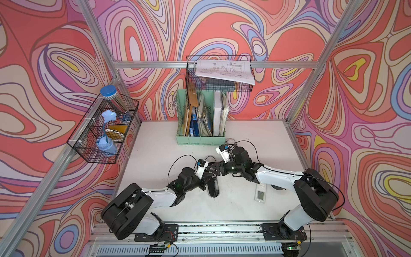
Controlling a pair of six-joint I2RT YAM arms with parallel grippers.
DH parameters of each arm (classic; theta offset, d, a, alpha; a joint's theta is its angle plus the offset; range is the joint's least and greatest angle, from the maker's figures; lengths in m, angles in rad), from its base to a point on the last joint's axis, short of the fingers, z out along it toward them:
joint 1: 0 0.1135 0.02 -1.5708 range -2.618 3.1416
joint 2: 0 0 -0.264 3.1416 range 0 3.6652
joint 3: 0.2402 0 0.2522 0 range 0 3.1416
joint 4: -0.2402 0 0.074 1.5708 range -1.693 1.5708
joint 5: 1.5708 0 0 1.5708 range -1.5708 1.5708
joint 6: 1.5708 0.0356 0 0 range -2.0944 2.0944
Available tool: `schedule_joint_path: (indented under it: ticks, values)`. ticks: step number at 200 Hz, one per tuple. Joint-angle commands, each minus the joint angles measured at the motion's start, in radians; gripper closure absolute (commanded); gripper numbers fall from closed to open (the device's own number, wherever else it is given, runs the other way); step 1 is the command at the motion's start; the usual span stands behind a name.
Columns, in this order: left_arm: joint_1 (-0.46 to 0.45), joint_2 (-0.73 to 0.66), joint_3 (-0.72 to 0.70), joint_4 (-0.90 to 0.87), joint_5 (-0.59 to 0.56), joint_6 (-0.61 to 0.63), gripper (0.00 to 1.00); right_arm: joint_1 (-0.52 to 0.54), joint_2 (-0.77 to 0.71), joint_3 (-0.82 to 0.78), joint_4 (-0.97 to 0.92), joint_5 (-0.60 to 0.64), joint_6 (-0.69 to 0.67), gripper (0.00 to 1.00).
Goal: Tie the shoes
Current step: Wrap the shoelace around the shoelace.
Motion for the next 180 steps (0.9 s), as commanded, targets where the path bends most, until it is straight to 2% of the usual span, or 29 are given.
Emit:
schedule_joint_path:
  ticks: [1, 73, 150, 162, 172, 180]
  values:
    - [0.005, -0.010, 0.022, -0.022, 0.015, -0.007, 1.00, 0.017, 0.023, -0.017, 0.048, 0.038, 0.019, 0.46]
    - [0.005, -0.009, 0.032, -0.034, 0.005, -0.013, 1.00, 0.054, 0.047, -0.027, 0.049, 0.090, 0.031, 0.57]
    - [0.005, -0.012, 0.034, -0.068, -0.004, -0.016, 1.00, 0.061, 0.048, -0.025, 0.045, 0.119, 0.030, 1.00]
    - [0.005, -0.020, 0.034, -0.084, -0.008, -0.019, 1.00, 0.061, 0.048, -0.021, 0.041, 0.126, 0.027, 1.00]
    - [0.006, -0.029, 0.032, -0.101, -0.013, -0.024, 0.93, 0.060, 0.050, -0.017, 0.037, 0.132, 0.027, 1.00]
    - [0.008, -0.040, 0.030, -0.119, -0.013, -0.031, 0.84, 0.060, 0.051, -0.014, 0.033, 0.135, 0.025, 1.00]
